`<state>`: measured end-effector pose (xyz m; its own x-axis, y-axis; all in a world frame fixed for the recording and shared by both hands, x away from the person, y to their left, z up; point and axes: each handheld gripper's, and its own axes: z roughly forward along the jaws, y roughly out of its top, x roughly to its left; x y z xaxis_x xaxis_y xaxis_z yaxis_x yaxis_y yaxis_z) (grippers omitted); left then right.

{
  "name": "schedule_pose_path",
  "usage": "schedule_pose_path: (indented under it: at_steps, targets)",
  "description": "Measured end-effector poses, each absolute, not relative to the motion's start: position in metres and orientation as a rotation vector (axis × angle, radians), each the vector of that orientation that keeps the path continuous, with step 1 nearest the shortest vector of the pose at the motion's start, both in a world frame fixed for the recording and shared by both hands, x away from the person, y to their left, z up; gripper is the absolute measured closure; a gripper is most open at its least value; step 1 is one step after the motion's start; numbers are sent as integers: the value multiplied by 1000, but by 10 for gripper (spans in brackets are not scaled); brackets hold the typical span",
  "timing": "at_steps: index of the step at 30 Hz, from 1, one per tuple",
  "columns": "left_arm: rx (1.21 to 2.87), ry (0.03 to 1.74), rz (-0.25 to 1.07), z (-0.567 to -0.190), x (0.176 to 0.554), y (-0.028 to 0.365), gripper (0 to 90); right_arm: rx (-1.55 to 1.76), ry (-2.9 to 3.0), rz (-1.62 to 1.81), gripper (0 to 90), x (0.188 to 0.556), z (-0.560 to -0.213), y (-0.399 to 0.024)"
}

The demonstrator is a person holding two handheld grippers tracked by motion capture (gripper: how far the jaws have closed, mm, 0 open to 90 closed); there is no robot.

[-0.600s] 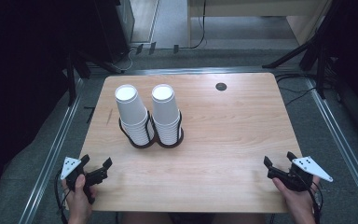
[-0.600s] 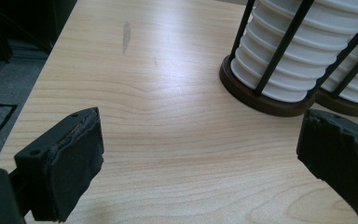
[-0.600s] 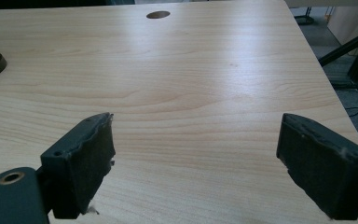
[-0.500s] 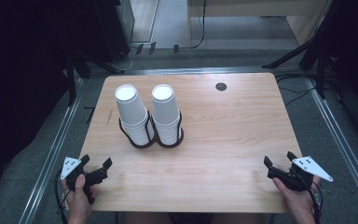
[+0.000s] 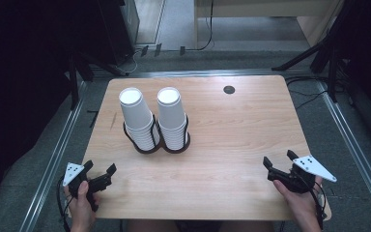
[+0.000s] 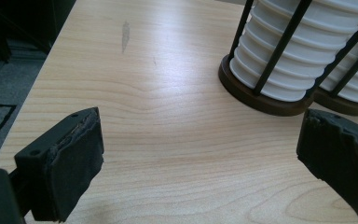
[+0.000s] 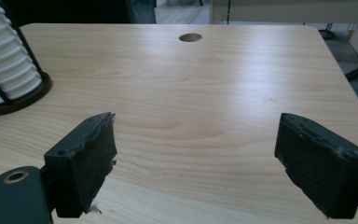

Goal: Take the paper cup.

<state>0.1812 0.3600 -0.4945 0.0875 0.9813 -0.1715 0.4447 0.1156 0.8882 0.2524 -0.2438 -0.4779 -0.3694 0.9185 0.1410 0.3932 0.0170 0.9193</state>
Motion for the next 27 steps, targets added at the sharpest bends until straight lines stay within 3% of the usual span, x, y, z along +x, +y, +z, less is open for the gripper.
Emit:
schedule_pose_path:
  at_steps: [27]
  targets:
    - [1465,1510,755,-495,182,361,6,1092,1908,1477,127,281,-406,-133]
